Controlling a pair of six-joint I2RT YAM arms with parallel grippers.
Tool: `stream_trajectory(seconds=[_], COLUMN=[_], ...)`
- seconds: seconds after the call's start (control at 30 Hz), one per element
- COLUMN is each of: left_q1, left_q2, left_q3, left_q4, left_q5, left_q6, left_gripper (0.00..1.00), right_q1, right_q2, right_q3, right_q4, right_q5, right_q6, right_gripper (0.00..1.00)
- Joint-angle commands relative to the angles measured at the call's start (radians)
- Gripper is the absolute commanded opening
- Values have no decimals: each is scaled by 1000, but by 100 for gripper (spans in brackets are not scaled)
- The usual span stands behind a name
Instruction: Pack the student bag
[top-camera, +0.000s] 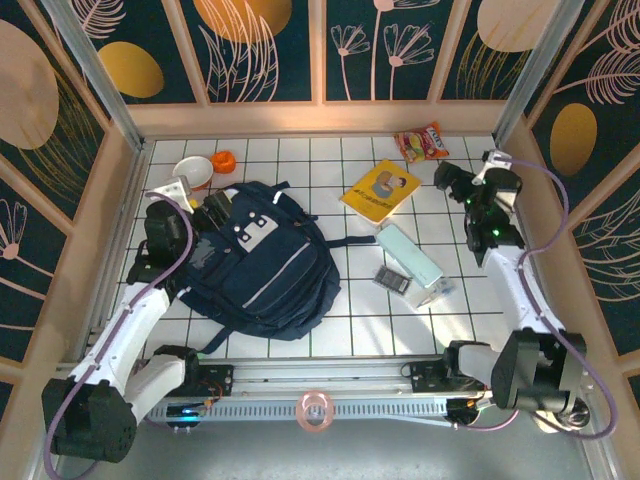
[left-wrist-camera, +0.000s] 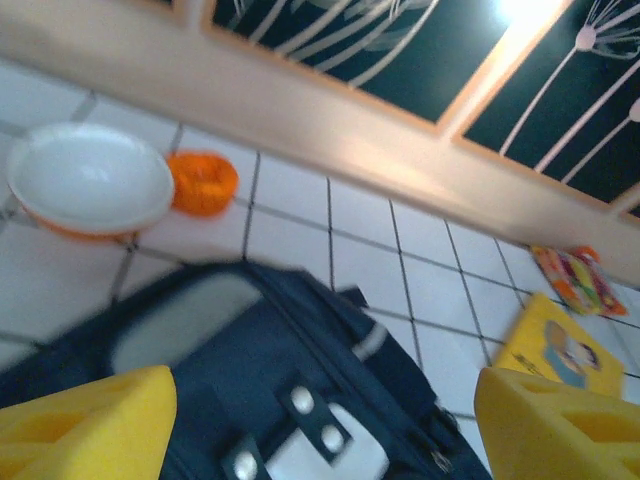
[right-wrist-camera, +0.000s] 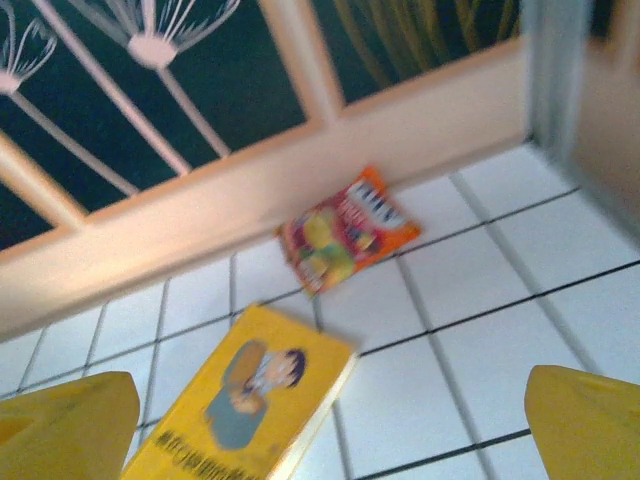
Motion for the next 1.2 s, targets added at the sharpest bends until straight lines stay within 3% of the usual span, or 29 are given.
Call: stream_trajectory(seconds=[0.0, 0.13, 0.23, 0.37, 0.5, 0.67, 0.9, 1.17], left_q1=[-1, -3, -3, 0, -1, -1, -3, -66], left_q2=[-7, -31, -75, -104, -88, -71, 21, 210], left_q3=[-33, -77, -132, -208, -281, -348, -348, -296], left_q4=[-143, -297, -354, -342, -253, -148, -79, 96], left_q5=[89, 60, 13, 7, 42, 62, 107, 178], left_q6=[-172, -237, -271, -332, -376, -390, -296, -281], left_gripper=[77, 74, 74, 75, 74, 70, 62, 59], right_q1=[-5, 0, 68, 311, 542, 734, 801, 832], right_q2=[60, 120, 140, 189, 287, 452, 579, 449], right_q3=[49, 32, 17, 44, 73, 136, 102, -120], right_q4=[-97, -69, -67, -119, -94, -64, -38, -49], right_q5=[-286, -388, -344, -189, -120, -71, -79, -90], right_q6=[88, 193, 228, 225, 269, 315, 407, 513], right_gripper=[98, 87, 82, 80, 71, 65, 59, 59])
